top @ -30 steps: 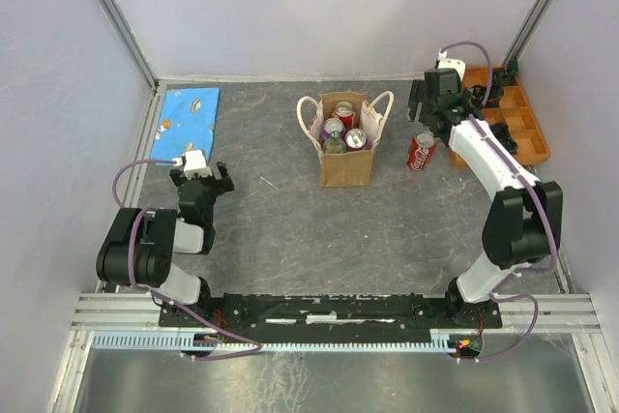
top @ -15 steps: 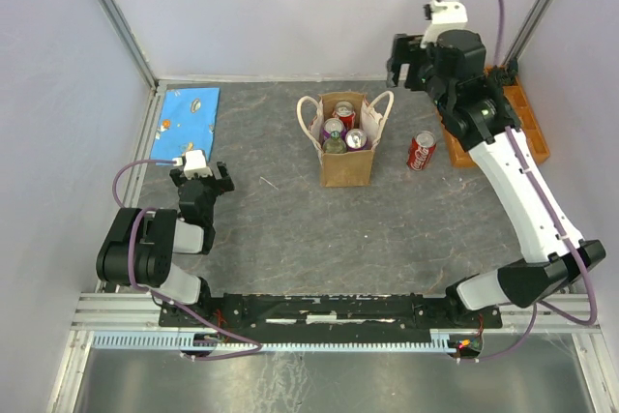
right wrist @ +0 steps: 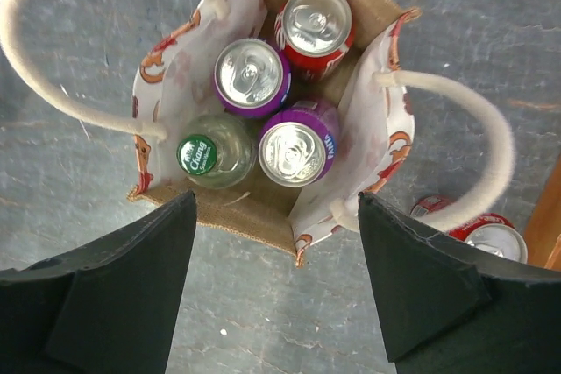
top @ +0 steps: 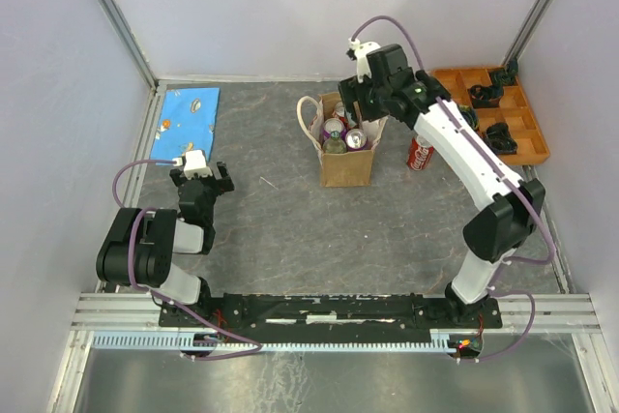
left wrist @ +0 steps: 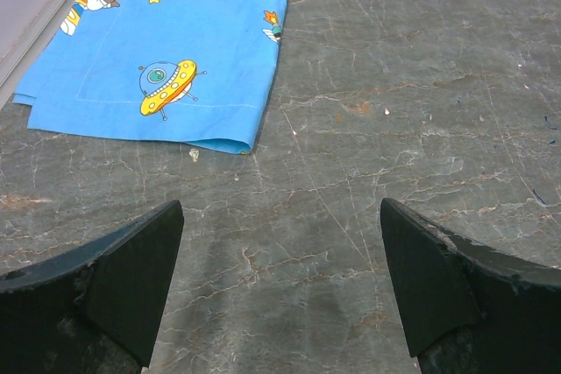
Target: Take the beverage out of the canvas bag
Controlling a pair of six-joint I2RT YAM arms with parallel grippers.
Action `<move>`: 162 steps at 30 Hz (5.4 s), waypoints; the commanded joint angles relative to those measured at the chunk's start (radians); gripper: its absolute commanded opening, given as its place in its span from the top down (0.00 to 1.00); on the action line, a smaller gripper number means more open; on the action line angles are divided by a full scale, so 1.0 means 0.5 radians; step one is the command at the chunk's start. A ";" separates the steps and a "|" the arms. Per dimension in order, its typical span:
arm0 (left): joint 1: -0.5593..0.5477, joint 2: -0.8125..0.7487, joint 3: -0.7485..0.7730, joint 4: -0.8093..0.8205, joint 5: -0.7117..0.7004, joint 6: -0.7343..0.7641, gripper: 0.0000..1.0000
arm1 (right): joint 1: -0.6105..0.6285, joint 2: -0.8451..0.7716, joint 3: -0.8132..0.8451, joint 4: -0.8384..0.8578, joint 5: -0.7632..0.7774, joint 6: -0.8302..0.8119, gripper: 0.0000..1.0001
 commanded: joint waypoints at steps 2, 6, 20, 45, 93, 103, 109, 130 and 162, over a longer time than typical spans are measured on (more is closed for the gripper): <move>-0.005 0.014 0.037 0.084 -0.005 0.083 0.01 | 0.029 0.095 0.062 -0.034 -0.072 -0.105 0.17; -0.005 0.012 0.036 0.082 -0.003 0.083 0.01 | 0.028 0.227 0.112 -0.095 -0.061 -0.163 0.17; -0.005 0.012 0.037 0.084 -0.006 0.085 0.01 | 0.022 0.428 0.146 -0.238 0.122 -0.344 0.12; -0.005 0.013 0.037 0.082 -0.005 0.083 0.01 | -0.006 0.794 0.269 -0.158 0.091 -0.418 0.11; -0.005 0.013 0.036 0.083 -0.005 0.083 0.01 | -0.060 -0.270 0.081 0.688 0.376 -0.150 1.00; -0.006 0.014 0.037 0.084 -0.004 0.083 0.01 | -0.064 -0.447 -0.083 0.867 0.840 -0.245 1.00; -0.003 0.014 0.037 0.083 -0.006 0.085 0.01 | -0.128 -0.384 -0.100 0.754 1.193 -0.176 1.00; -0.005 0.012 0.037 0.082 -0.006 0.083 0.01 | -0.425 -0.099 -0.327 0.569 0.364 0.300 1.00; -0.005 0.015 0.037 0.083 -0.005 0.083 0.01 | -0.286 0.260 -0.675 0.599 0.378 0.498 1.00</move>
